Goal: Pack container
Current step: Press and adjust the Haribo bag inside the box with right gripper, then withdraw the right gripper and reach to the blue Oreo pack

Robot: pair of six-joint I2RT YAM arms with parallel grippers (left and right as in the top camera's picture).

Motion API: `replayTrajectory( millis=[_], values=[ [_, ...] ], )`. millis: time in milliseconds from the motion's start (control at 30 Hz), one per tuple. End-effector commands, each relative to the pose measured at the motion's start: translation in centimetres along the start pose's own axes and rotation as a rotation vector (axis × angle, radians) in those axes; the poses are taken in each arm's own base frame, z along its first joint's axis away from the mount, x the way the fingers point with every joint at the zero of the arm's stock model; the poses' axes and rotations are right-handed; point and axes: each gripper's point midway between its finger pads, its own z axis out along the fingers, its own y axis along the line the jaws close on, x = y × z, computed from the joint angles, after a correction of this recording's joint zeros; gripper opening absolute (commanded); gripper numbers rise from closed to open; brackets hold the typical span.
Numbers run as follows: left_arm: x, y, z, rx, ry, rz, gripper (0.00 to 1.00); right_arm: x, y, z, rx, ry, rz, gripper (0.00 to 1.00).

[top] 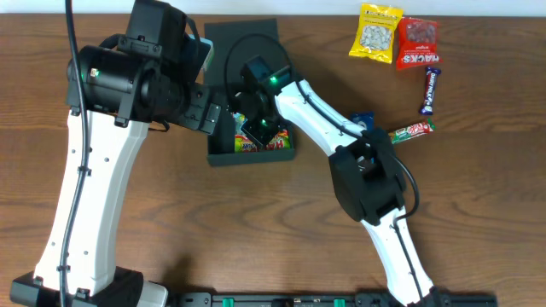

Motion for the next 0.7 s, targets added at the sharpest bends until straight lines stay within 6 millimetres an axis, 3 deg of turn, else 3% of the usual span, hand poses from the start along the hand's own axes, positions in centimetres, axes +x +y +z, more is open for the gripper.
replayTrajectory(
  millis=[0,133,233,500,667],
  values=[
    [0.2,0.2,-0.4,-0.010,-0.007,0.017,0.95,-1.8,-0.1,-2.2,0.002,-0.066,0.005,0.01],
    [0.2,0.2,-0.4,-0.010,-0.007,0.017,0.95,-4.9,-0.2,-5.8,-0.016,-0.207,-0.016,0.01],
    [0.2,0.2,-0.4,-0.010,-0.007,0.017,0.95,-6.0,-1.4,-6.1,-0.002,-0.263,-0.001,0.01],
    [0.2,0.2,-0.4,-0.010,-0.007,0.017,0.95,-6.6,-1.9,-3.3,-0.061,-0.277,0.003,0.01],
    [0.2,0.2,-0.4,-0.010,-0.007,0.018,0.95,-5.1,-4.7,-0.5,-0.003,-0.210,0.099,0.01]
  ],
)
